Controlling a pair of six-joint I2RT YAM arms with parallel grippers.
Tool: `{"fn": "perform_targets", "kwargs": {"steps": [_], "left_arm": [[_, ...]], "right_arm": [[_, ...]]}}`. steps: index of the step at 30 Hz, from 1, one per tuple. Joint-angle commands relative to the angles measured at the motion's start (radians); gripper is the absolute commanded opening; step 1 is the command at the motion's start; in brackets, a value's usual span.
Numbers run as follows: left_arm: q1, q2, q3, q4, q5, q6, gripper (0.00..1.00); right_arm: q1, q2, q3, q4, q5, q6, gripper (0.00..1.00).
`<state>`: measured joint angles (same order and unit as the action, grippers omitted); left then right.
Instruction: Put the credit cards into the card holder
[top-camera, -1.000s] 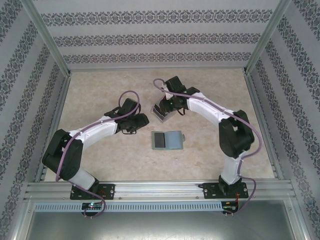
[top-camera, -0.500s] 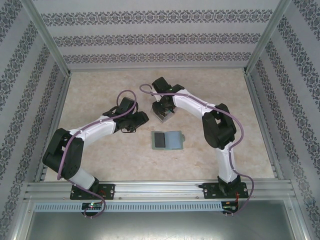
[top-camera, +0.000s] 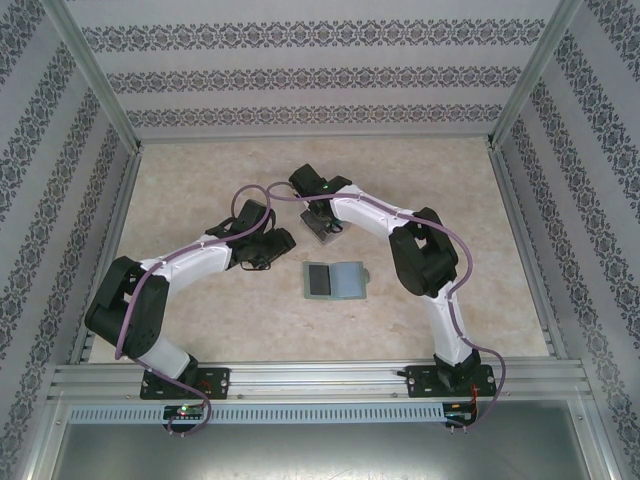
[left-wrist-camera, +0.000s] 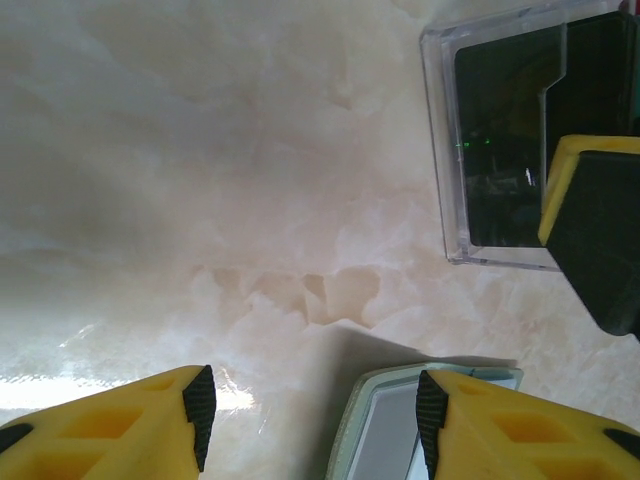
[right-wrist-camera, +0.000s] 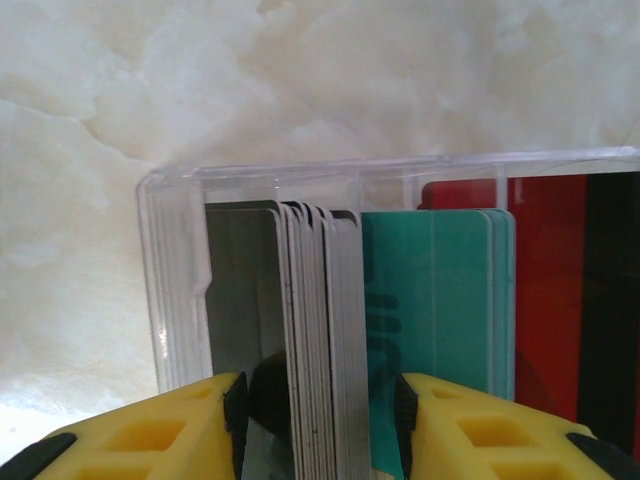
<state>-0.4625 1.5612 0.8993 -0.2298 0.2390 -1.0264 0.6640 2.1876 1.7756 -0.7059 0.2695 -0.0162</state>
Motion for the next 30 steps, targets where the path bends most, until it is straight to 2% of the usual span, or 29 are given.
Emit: {"fn": "perform_targets", "kwargs": {"steps": [1,8,30], "left_arm": [[0.012,-0.033,-0.011,0.016,-0.015,-0.014,0.58],[0.012,-0.039,-0.022,0.017,-0.018,-0.022,0.58],[0.012,-0.031,-0.021,0.024,-0.013,-0.030,0.58]], "right_arm": [[0.001,0.011,0.021,-0.005,0.080,-0.017,0.43],[-0.015,-0.016,0.015,0.002,0.043,-0.003,0.36],[-0.043,-0.035,-0.005,0.022,0.043,0.003,0.35]]}}
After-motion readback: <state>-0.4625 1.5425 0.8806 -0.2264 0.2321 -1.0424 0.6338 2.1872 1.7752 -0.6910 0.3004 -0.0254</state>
